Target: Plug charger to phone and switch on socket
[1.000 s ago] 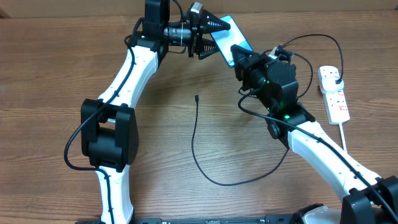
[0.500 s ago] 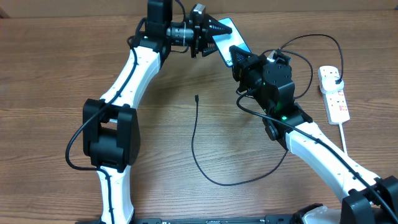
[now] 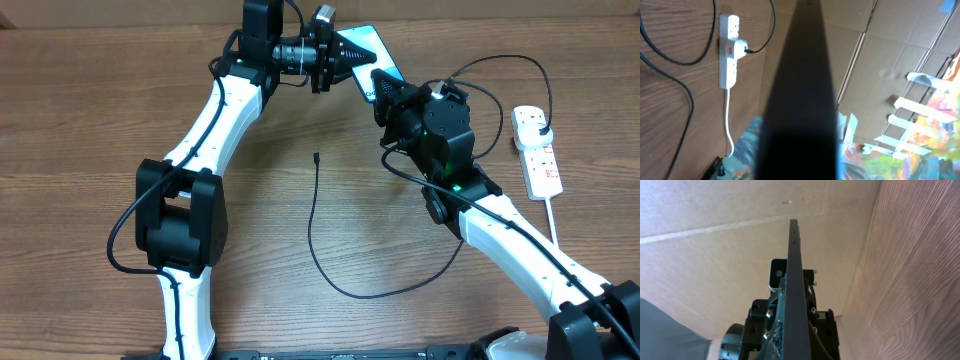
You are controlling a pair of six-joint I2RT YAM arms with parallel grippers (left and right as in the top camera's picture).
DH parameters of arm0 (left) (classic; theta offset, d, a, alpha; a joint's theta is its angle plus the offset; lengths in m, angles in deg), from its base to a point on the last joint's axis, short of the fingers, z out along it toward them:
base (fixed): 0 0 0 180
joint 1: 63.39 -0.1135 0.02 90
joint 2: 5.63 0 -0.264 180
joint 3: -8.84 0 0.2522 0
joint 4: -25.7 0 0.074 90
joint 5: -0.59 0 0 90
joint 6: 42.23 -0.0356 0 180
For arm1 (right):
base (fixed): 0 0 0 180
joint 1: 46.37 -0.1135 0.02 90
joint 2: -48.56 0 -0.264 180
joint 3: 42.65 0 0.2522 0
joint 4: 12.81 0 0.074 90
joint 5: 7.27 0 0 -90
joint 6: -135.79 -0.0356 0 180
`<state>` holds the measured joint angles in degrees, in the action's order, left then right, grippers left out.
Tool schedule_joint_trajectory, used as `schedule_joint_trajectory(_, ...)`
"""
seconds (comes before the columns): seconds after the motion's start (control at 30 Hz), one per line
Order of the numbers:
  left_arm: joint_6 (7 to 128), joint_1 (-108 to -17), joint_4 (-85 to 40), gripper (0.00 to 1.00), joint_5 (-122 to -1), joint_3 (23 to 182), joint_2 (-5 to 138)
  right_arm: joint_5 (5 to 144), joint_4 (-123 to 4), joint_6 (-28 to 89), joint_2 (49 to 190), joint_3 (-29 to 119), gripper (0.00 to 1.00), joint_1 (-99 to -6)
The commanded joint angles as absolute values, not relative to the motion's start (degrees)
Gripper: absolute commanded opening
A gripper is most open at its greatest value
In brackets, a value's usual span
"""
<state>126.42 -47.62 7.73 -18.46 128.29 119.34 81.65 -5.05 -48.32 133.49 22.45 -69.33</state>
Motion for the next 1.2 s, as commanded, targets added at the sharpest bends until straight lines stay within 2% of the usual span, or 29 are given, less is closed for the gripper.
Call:
schedule_joint_trajectory(0.0, 122.22, -47.22, 7.69, 0.04, -22.52, 129.28, 119.47, 81.32, -4.13, -45.95, 133.45, 24.52, 0.06, -69.68)
schedule_joint_trajectory(0.1, 118.33, -47.22, 7.65, 0.04, -23.85, 129.28, 119.47, 81.32, -4.13, -45.95, 133.45, 24.52, 0.23, -69.68)
schedule_joint_trajectory(0.17, 115.67, -47.22, 7.43, 0.04, -24.84, 129.28, 119.47, 81.32, -4.18, -45.93, 133.45, 24.52, 0.4, -69.68)
schedule_joint_trajectory(0.2, 114.44, -47.25, 7.4, 0.04, -25.45, 129.28, 119.47, 81.39, -4.18, -45.93, 133.45, 24.52, 0.57, -69.68)
schedule_joint_trajectory(0.23, 114.05, -47.29, 7.36, 0.04, -25.63, 129.28, 119.47, 81.39, -4.18, -45.93, 133.45, 24.52, 0.64, -69.68)
schedule_joint_trajectory(0.33, 111.8, -47.55, 7.25, 0.04, -26.26, 129.28, 119.47, 81.39, -4.66, -45.91, 133.45, 24.52, 0.77, -69.66)
schedule_joint_trajectory(0.37, 110.0, -47.9, 7.01, 0.04, -26.17, 129.28, 119.47, 81.37, -5.81, -45.67, 133.45, 24.52, 0.83, -69.66)
schedule_joint_trajectory(0.53, 101.0, -49.74, 3.1, 0.04, -22.11, 129.26, 119.49, 80.62, -11.17, -40.29, 133.45, 24.5, 1.0, -69.46)
schedule_joint_trajectory(0.73, 89.79, -54.48, -2.34, 0.04, -12.62, 129.26, 119.49, 73.65, -18.08, -31.16, 133.45, 24.5, 1.0, -69.44)
schedule_joint_trajectory(0.87, 87.03, -57.8, -3.85, 0.04, -7.07, 129.26, 119.49, 68.69, -22.29, -24.97, 133.29, 24.5, 1.0, -69.44)
schedule_joint_trajectory(1.03, 85.2, -61.93, -6.89, 0.04, -2.68, 129.26, 119.49, 66.55, -32.55, -22.5, 132.02, 24.5, 1.0, -69.44)
schedule_joint_trajectory(1.17, 78.68, -64.27, -14.76, 0.04, -1.69, 129.26, 119.49, 64.97, -38.8, -12.58, 131.81, 24.5, 1.0, -69.44)
